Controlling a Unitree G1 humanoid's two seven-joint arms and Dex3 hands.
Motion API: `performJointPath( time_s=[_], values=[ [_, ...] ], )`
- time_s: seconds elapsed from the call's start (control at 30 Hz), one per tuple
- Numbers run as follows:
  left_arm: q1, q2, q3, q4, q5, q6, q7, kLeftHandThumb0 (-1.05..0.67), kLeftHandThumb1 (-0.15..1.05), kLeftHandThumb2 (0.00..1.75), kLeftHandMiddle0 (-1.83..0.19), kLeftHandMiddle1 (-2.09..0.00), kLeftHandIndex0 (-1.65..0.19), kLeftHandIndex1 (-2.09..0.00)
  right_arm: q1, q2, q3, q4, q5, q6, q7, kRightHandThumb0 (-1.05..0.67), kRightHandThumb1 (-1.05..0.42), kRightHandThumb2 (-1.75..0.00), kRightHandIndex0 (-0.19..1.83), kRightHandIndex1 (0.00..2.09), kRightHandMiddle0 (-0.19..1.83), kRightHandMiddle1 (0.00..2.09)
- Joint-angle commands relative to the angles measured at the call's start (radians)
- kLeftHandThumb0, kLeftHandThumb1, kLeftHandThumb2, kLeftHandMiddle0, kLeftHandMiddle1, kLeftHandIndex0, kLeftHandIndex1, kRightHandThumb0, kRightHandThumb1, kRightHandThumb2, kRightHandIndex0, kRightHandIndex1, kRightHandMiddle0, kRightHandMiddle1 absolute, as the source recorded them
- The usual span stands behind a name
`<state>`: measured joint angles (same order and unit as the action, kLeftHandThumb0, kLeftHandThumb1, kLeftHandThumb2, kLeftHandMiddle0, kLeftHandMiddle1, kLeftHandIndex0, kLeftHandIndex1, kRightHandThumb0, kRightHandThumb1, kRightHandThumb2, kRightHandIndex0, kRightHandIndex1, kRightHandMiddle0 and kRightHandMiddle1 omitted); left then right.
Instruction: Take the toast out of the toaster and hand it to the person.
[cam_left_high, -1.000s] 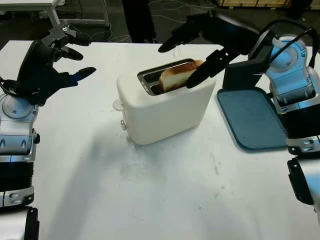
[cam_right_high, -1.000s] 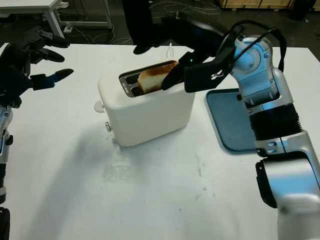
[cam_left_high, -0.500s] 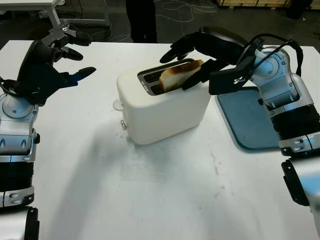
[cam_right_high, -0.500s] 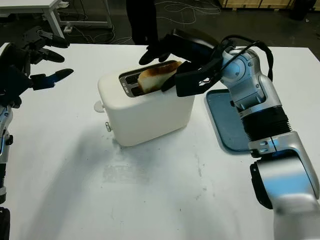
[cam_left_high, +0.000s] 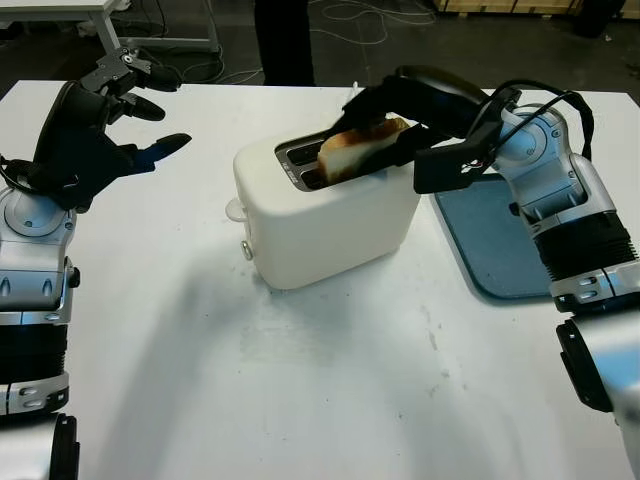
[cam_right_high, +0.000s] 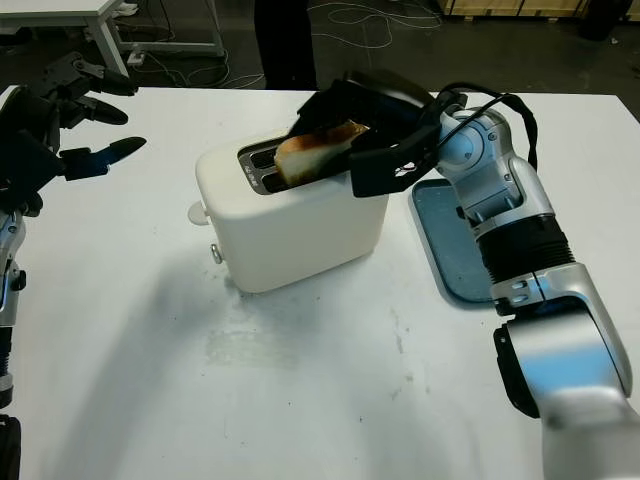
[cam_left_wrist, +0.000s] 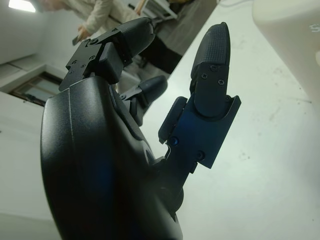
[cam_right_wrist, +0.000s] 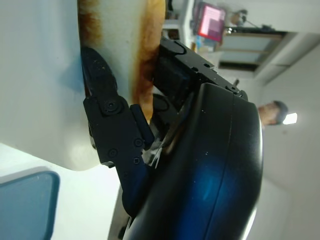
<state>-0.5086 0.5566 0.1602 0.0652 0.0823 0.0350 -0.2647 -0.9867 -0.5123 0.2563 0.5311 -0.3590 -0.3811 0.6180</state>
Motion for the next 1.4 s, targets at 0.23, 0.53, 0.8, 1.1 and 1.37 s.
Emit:
performJointPath(
  time_s=[0.23, 0.53, 0.8, 1.1, 1.37],
  values=[
    [0.008, 0.004, 0.001, -0.003, 0.002, 0.01, 0.002, -0.5, 0.66, 0.44, -0.18, -1.2, -0.23, -1.01, -0.028, -0.04, 0.011, 0.048, 0.014, -0.059, 0.047, -0.54, -0.92, -0.24, 1.02, 1.57, 0.92, 0.94],
    [0.005, 0.002, 0.0, 0.012, -0.005, -0.002, -0.003, -0.49, 0.65, 0.44, -0.18, -1.22, -0.23, -1.01, -0.156, -0.042, -0.107, 0.205, 0.108, -0.035, -0.018, -0.46, -0.92, -0.28, 0.94, 1.74, 0.73, 1.74],
    [0.014, 0.001, 0.002, -0.003, -0.003, 0.016, 0.001, -0.49, 0.65, 0.44, -0.17, -1.22, -0.21, -1.01, -0.303, -0.039, -0.291, 0.407, 0.261, 0.012, -0.132, -0.49, -0.92, -0.21, 1.04, 1.75, 0.84, 1.75],
    [0.011, 0.011, -0.002, 0.008, 0.003, -0.004, -0.008, -0.47, 0.66, 0.44, -0.16, -1.22, -0.21, -1.01, -0.325, -0.05, -0.42, 0.51, 0.359, 0.175, -0.276, -0.4, -0.92, -0.19, 1.08, 1.75, 0.77, 1.74],
    [0.008, 0.008, -0.006, 0.001, 0.005, 0.011, -0.008, -0.46, 0.64, 0.47, -0.16, -1.22, -0.21, -1.01, -0.294, -0.014, -0.404, 0.675, 0.314, 0.132, -0.475, -0.21, -0.92, -0.35, 0.97, 1.75, 0.67, 1.75]
  ],
)
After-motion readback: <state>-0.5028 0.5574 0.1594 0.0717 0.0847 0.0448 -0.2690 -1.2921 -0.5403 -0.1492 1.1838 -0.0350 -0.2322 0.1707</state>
